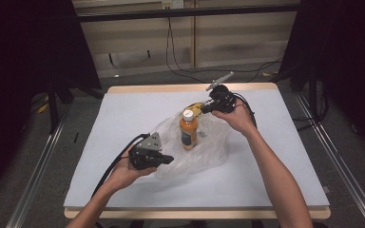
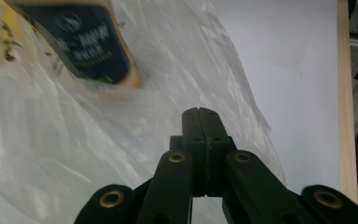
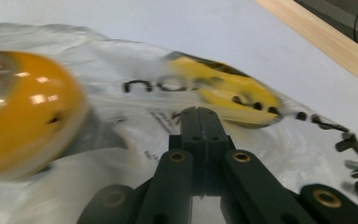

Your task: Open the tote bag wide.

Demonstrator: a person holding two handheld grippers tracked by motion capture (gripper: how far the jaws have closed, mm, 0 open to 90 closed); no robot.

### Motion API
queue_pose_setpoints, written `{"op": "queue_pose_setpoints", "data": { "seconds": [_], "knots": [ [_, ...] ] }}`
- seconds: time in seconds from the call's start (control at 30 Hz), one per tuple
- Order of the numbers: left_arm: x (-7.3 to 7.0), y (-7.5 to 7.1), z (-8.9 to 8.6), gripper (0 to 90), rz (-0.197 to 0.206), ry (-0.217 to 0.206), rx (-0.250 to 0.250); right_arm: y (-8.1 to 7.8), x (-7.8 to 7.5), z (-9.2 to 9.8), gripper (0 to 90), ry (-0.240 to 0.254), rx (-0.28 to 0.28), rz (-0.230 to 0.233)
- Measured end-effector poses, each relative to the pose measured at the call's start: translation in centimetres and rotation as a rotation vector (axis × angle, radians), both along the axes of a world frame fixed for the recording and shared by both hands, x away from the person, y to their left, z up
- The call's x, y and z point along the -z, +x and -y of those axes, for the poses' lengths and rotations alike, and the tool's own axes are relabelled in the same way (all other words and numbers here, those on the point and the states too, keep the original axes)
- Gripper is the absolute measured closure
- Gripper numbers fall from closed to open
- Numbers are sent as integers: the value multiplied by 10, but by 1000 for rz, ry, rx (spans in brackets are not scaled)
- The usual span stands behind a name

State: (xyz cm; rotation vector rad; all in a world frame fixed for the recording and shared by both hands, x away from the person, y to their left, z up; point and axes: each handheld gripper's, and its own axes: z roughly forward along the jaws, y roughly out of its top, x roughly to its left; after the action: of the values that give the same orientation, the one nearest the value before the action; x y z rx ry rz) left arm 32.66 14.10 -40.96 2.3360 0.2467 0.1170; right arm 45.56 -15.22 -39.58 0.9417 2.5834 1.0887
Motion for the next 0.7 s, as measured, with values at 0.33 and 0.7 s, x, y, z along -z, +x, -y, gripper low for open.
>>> {"op": "queue_pose_setpoints", "data": {
  "seconds": [0.33,0.7],
  "knots": [
    [38,57,22,900,-29,146,-149,-32,49,-5,900,-36,-49,-75],
    [63,83,-15,900,-77,100,-343,-52,78,17,900,-89,-43,-77]
  ]
}}
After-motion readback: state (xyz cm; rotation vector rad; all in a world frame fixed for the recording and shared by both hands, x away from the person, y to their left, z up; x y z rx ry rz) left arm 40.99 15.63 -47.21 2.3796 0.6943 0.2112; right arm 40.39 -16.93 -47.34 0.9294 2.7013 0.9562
